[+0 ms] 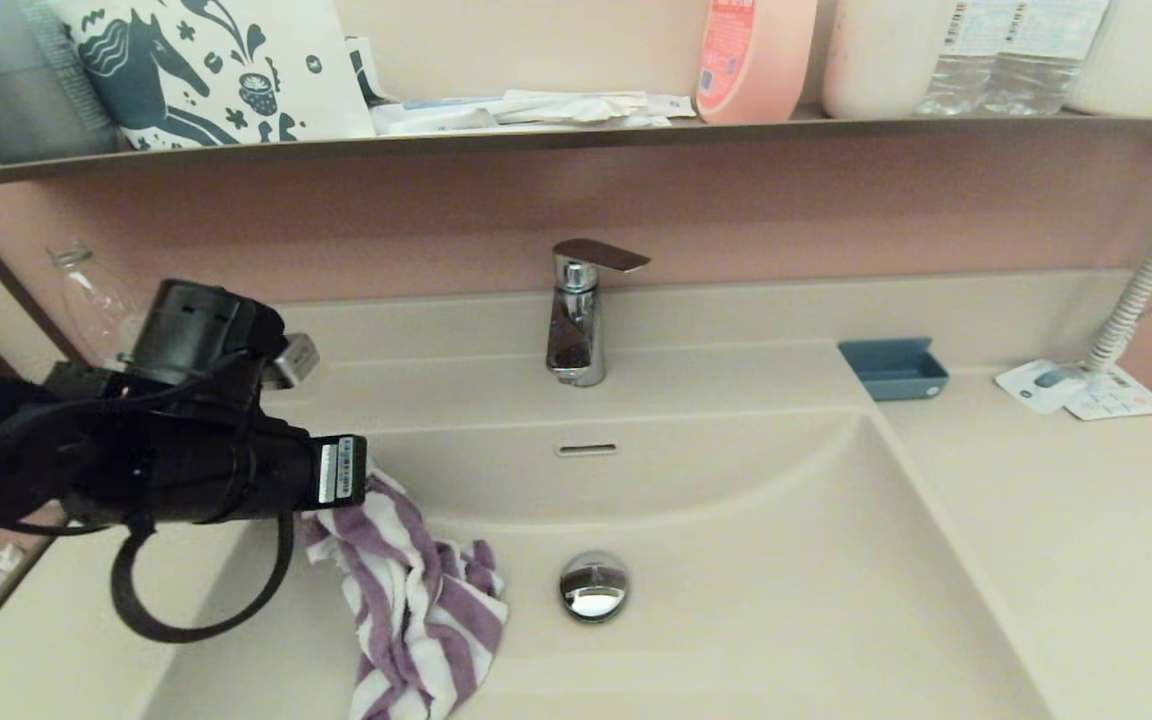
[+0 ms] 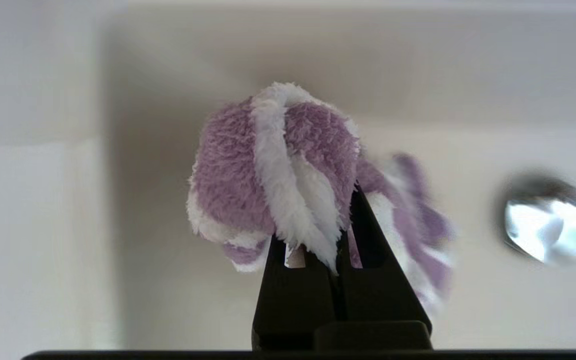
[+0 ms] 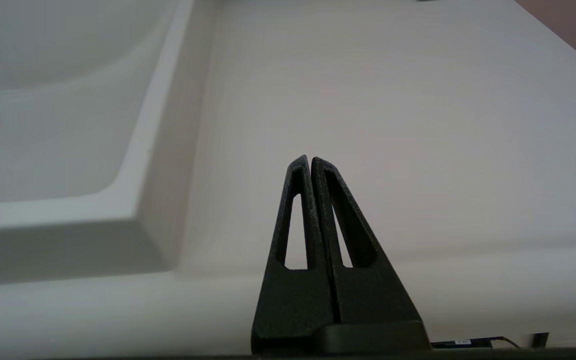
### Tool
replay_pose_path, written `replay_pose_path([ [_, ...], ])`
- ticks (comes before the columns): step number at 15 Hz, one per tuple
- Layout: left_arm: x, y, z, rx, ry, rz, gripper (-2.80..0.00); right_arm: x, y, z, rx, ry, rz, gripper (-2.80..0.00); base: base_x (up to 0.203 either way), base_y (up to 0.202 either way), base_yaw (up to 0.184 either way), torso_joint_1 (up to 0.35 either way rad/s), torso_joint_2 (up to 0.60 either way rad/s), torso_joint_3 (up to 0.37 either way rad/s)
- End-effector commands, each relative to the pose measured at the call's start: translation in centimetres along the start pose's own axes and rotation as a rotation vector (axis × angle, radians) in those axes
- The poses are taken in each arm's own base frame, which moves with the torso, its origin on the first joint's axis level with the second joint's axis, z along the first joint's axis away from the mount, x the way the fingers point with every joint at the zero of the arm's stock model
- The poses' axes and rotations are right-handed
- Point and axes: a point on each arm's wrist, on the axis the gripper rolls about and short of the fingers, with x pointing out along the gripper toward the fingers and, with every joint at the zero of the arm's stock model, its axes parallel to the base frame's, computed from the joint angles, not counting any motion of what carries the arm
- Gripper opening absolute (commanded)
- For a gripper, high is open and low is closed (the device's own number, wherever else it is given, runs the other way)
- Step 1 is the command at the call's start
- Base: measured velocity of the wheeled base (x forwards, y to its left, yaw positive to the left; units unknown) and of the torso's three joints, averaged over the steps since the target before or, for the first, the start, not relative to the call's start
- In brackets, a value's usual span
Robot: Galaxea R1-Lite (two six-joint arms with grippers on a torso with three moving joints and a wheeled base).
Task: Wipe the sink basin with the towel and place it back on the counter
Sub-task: Wipe the sink
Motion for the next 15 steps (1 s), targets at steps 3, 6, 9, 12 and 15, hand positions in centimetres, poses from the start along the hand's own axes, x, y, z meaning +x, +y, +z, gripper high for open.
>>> replay_pose_path([
  [3, 2.9, -0.8, -1.1, 0.060, 0.056, 0.213, -2.80, 0.0, 0.0, 0.0, 0.000, 0.001, 0.000, -2.80, 0.000, 0.000, 0.000, 0.000, 0.00, 0.000],
  [6, 4.3, -1.2, -1.1, 0.090, 0.051, 0.324, -2.80, 0.0, 0.0, 0.0, 0.000, 0.001, 0.000, -2.80, 0.000, 0.000, 0.000, 0.000, 0.00, 0.000],
  [9, 4.4, -1.7, -0.1, 0.099, 0.011, 0.373, -2.80, 0.0, 0.0, 0.0, 0.000, 0.001, 0.000, -2.80, 0.000, 0.000, 0.000, 0.000, 0.00, 0.000],
  [12, 4.8, -1.9, -0.3, 0.161, 0.030, 0.371, -2.80, 0.0, 0.0, 0.0, 0.000, 0.001, 0.000, -2.80, 0.000, 0.000, 0.000, 0.000, 0.00, 0.000],
  [15, 4.9, -1.9, -0.6, 0.237, 0.058, 0.316, -2.80, 0.0, 0.0, 0.0, 0.000, 0.001, 0.001, -2.80, 0.000, 0.000, 0.000, 0.000, 0.00, 0.000],
])
